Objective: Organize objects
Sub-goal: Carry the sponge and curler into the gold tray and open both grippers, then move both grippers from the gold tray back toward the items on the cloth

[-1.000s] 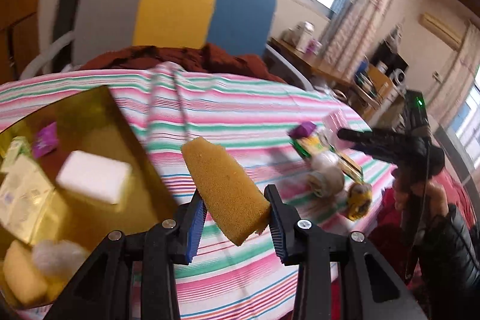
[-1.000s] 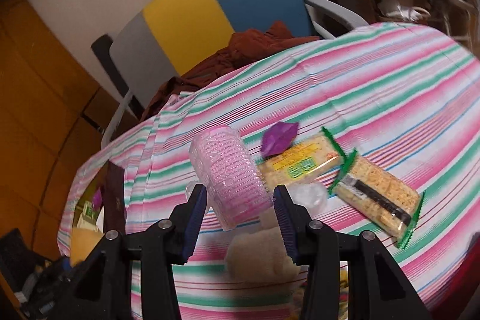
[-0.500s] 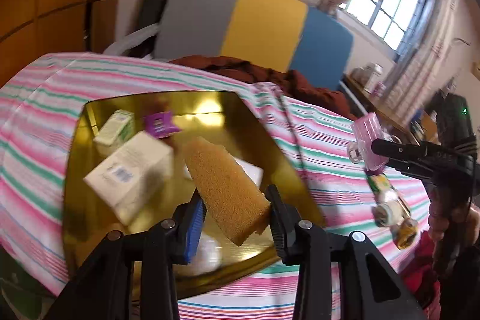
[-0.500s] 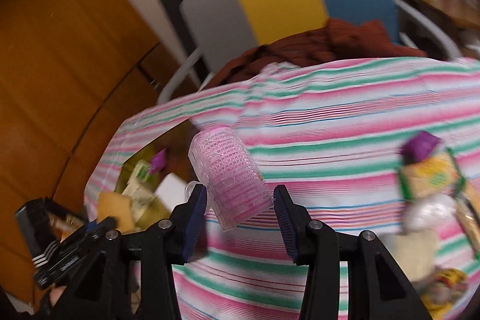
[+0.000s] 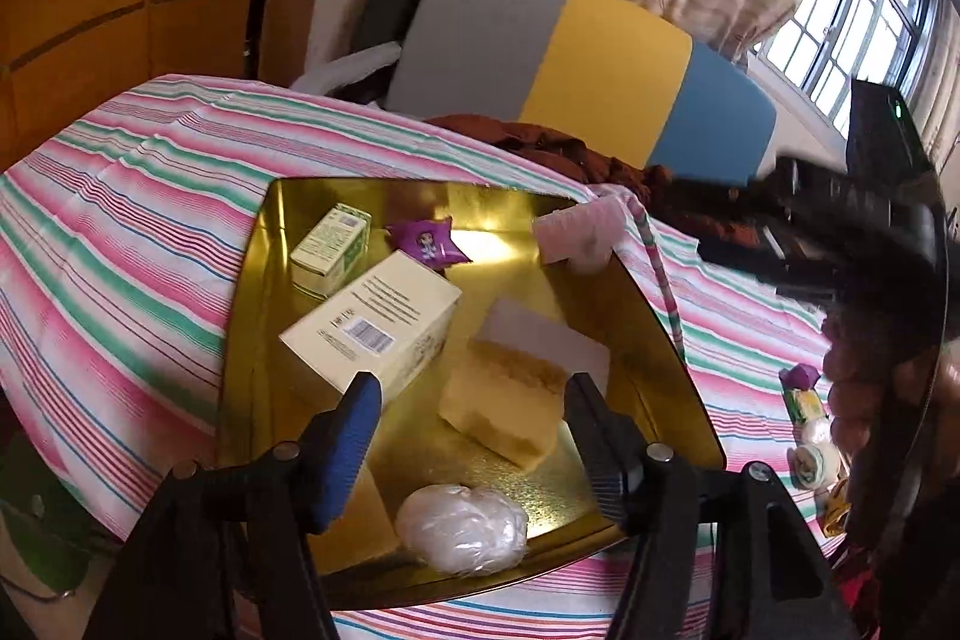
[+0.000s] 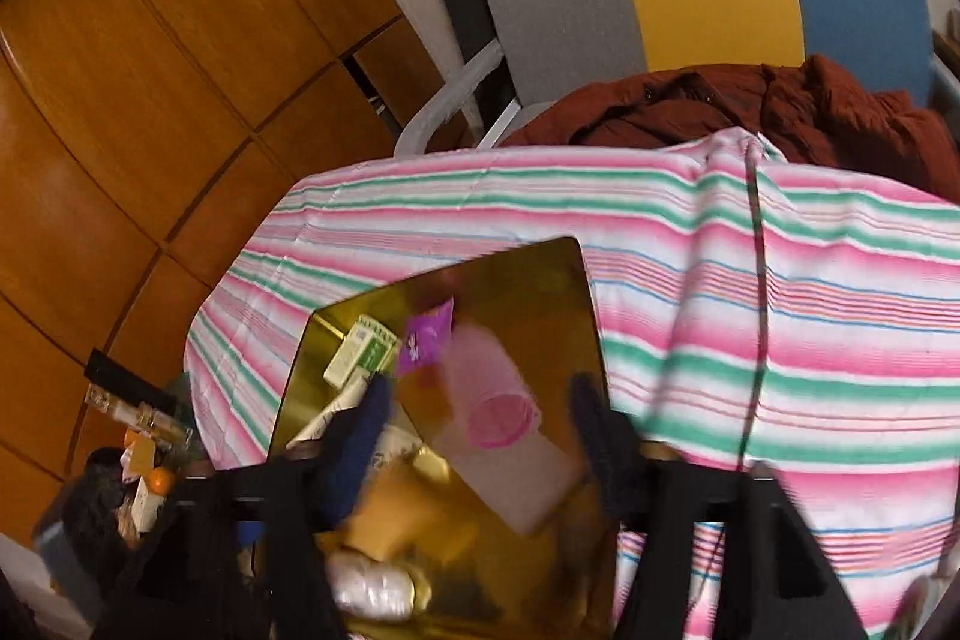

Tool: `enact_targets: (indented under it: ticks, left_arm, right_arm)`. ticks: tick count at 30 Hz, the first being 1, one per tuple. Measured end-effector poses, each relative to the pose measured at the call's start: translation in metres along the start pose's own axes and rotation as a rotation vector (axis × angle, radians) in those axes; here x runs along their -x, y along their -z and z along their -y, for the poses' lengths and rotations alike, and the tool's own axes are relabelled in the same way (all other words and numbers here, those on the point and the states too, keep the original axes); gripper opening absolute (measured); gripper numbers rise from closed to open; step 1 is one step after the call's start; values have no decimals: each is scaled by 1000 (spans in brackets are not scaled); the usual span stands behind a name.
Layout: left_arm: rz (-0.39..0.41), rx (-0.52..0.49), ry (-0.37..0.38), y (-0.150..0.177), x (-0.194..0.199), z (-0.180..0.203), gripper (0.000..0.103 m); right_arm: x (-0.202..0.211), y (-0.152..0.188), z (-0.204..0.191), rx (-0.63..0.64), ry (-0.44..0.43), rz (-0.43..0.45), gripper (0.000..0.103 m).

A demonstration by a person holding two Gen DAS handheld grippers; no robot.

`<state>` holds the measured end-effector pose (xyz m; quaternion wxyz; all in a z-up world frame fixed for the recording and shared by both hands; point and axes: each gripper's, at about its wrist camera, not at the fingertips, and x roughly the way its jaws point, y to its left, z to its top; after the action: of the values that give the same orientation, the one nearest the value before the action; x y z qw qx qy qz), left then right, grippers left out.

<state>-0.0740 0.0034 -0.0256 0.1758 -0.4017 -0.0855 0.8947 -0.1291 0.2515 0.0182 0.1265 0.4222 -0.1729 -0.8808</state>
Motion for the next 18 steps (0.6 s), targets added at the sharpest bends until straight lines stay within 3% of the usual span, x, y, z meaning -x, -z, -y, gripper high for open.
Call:
enact_targets:
  ticks: [8,18]
  left_arm:
    - [10,-18,-19,-1,8,8,64]
    - [11,-55,-47,5,16,23,64]
  right_arm:
    - [2,29,-1,43,39,-31,74]
    - [26,69,-11,119,120,-1,79]
